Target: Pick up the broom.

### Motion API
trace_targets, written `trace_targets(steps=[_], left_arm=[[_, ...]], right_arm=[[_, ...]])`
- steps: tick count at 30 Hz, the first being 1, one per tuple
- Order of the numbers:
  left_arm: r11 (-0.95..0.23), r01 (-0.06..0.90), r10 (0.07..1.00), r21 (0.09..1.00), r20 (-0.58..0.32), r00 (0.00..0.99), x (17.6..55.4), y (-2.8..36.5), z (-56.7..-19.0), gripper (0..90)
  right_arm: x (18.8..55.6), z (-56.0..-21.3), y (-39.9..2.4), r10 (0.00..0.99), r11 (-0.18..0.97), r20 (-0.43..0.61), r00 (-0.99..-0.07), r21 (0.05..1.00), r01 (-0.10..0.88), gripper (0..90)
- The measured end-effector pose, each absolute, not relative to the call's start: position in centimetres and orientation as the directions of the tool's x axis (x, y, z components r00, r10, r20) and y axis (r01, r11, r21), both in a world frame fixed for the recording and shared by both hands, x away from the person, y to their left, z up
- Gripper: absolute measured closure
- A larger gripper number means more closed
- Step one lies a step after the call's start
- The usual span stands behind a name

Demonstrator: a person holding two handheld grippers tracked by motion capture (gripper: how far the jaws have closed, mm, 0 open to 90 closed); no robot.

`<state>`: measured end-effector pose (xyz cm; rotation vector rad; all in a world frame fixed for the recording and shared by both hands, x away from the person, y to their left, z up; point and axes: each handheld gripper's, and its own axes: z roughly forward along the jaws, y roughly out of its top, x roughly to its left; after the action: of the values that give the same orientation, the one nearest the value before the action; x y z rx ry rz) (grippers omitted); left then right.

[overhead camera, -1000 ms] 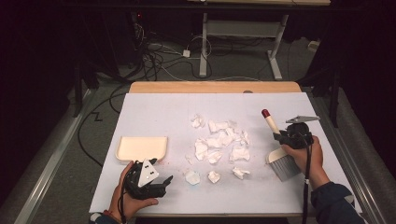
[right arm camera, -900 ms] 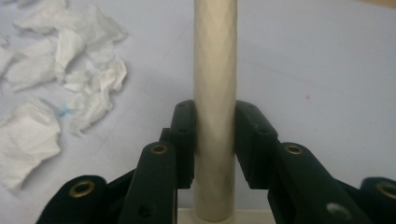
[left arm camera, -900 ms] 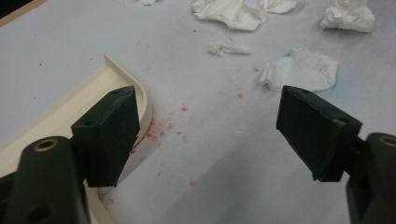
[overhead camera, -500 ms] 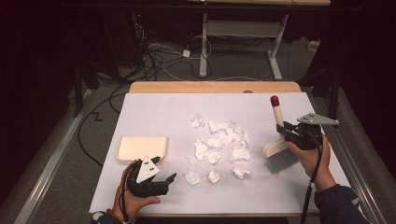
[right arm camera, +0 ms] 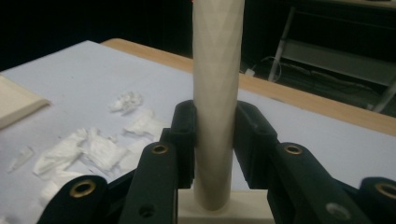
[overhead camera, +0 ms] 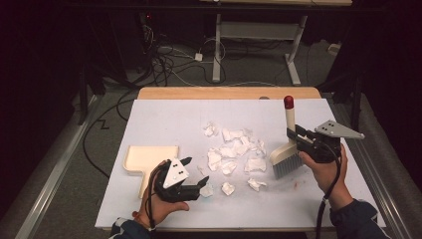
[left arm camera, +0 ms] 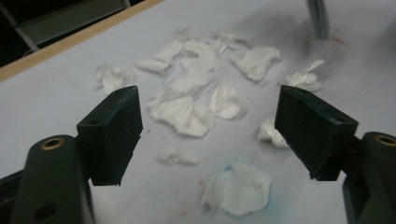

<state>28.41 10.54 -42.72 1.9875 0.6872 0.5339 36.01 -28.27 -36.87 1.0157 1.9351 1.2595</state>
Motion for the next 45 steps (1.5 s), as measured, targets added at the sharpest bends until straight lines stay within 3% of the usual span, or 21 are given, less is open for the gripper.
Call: trace_targets(steps=[15,27,33,37,45], left_arm=[[-0.414,0.174,0.577,0.894,0.11,0.809,29.2,2.0,-41.0,21.3],[-0.365,0.186,0.569,0.912,0.06,0.82,30.5,0.0,-41.6,25.9],[-0.348,0.205,0.563,0.915,0.03,0.826,31.4,1.0,-42.0,40.3],[-0.377,0.177,0.518,0.909,0.048,0.854,31.5,1.6,-42.4,61.1],[-0.406,0.197,0.508,0.892,0.041,0.86,32.1,2.8,-42.5,65.2]], right_arm=[[32.6,-35.4,-21.9,0.767,0.22,-0.086,-0.636,0.966,0.134,71.5],[31.9,-36.4,-20.2,0.741,0.23,-0.095,-0.665,0.966,0.119,71.5],[31.5,-36.8,-19.7,0.728,0.222,-0.088,-0.679,0.968,0.113,71.5],[31.3,-37.0,-19.6,0.725,0.226,-0.098,-0.682,0.969,0.101,71.3],[31.3,-37.3,-19.7,0.704,0.239,-0.091,-0.704,0.964,0.115,70.3]])
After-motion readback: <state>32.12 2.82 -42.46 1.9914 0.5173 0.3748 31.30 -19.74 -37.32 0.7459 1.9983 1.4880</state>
